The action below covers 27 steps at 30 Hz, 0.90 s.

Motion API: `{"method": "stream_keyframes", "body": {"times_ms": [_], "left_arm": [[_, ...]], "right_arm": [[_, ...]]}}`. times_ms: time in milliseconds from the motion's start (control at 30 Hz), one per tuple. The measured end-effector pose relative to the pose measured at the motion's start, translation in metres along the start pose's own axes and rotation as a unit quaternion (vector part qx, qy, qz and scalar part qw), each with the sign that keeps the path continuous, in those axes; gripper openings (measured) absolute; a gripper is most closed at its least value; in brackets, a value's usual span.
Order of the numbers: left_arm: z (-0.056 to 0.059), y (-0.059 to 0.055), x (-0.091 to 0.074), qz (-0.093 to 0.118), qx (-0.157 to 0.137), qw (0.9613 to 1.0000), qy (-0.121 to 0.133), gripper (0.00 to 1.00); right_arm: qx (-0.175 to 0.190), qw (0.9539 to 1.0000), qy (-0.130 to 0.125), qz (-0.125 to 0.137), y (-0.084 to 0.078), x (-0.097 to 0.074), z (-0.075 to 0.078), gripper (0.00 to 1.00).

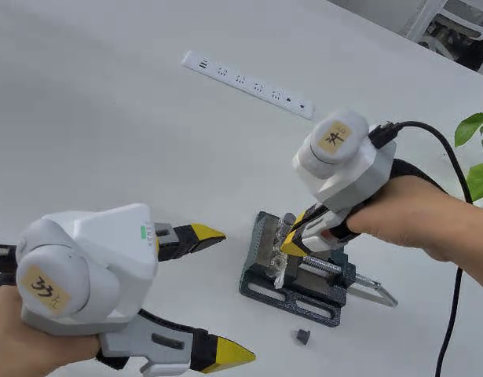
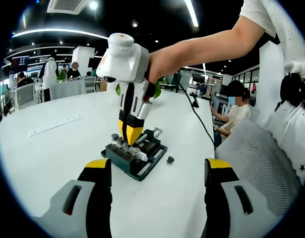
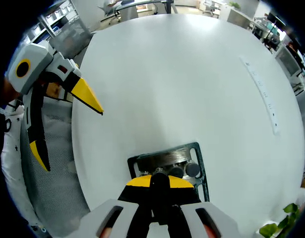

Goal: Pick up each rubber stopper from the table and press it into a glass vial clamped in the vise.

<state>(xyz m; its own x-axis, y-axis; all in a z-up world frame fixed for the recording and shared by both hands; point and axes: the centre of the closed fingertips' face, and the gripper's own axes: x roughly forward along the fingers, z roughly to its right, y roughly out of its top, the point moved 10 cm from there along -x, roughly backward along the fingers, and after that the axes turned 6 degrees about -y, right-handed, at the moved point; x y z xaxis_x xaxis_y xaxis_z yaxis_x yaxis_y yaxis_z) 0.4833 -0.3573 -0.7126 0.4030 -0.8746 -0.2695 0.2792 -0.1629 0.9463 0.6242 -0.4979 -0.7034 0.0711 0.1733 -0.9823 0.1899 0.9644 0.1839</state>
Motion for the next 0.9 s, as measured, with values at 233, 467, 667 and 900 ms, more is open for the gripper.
{"method": "stream_keyframes", "body": {"times_ms": [233, 467, 667, 900], "left_arm": [[0.0000, -0.0009, 0.0003, -0.004, 0.001, 1.0000, -0.001, 0.75], [0.0001, 0.0023, 0.0022, -0.006, 0.006, 1.0000, -0.005, 0.75], [-0.0003, 0.0037, 0.0011, -0.009, 0.010, 0.9999, -0.005, 0.75], [0.0031, 0.0038, 0.0017, -0.009, 0.007, 0.9999, -0.005, 0.75]], "right_arm": [[0.005, 0.9999, -0.005, 0.010, -0.0028, 0.0006, 0.0010, 0.02], [-0.001, 0.9999, -0.006, 0.016, -0.0031, 0.0001, 0.0006, 0.05], [-0.001, 0.9995, -0.009, 0.032, -0.0064, -0.0005, -0.0006, 0.06], [0.006, 0.9991, -0.009, 0.041, -0.0084, -0.0002, -0.0017, 0.07]]}}
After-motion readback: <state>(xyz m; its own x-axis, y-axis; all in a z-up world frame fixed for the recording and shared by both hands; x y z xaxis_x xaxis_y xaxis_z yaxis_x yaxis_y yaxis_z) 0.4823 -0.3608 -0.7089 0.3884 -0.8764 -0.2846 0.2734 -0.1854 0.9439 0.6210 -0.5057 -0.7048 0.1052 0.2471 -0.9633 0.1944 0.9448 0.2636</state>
